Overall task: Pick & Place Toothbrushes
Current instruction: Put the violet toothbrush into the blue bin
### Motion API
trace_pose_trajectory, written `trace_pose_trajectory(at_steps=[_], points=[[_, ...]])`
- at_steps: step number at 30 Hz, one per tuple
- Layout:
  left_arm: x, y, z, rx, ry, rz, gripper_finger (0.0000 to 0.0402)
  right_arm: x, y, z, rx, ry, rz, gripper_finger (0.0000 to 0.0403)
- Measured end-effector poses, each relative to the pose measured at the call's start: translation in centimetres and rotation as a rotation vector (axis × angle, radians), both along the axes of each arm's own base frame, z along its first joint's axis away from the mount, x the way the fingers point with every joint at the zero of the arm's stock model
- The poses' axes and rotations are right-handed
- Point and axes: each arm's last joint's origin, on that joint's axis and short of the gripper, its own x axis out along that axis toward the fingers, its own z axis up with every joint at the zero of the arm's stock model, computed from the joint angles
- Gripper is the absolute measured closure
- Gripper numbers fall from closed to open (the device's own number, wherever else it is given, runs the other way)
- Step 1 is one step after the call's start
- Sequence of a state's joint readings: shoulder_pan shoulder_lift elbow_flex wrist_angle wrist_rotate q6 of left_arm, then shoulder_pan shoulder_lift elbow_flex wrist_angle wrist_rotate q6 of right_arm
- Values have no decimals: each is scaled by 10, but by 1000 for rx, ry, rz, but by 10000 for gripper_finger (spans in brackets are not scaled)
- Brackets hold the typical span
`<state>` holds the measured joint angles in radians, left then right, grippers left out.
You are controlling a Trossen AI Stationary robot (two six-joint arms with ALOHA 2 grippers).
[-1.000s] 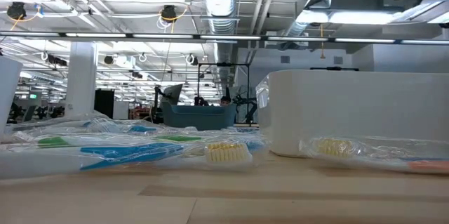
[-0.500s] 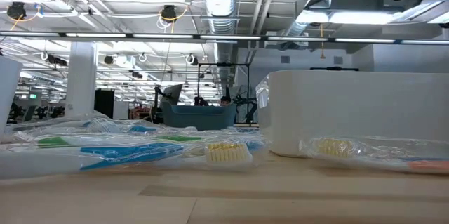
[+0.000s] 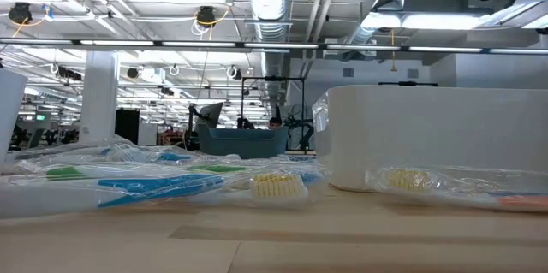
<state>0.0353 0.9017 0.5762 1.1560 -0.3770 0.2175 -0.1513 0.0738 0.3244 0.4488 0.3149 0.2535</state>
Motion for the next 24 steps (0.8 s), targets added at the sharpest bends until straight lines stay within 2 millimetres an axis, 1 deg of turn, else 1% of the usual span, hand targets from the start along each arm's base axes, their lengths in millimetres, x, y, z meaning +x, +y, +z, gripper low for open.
trace_pose_trajectory(at_steps=[7,11,15,17,21,24], points=[[-8,0,5,-145,-131,-170,398,-5,1,5,-9,-78,2,234],[-6,0,2,-236,-144,-262,398,-11,2,11,-3,-174,22,235],[3,-1,-5,-310,-56,-349,398,-15,2,14,-10,-234,22,236],[9,-2,-4,-328,12,-385,398,-15,2,14,-9,-237,23,236],[19,-3,5,-317,163,-424,398,-15,2,15,7,-248,37,236],[27,-4,14,-290,274,-415,398,-15,2,14,9,-240,37,236]])
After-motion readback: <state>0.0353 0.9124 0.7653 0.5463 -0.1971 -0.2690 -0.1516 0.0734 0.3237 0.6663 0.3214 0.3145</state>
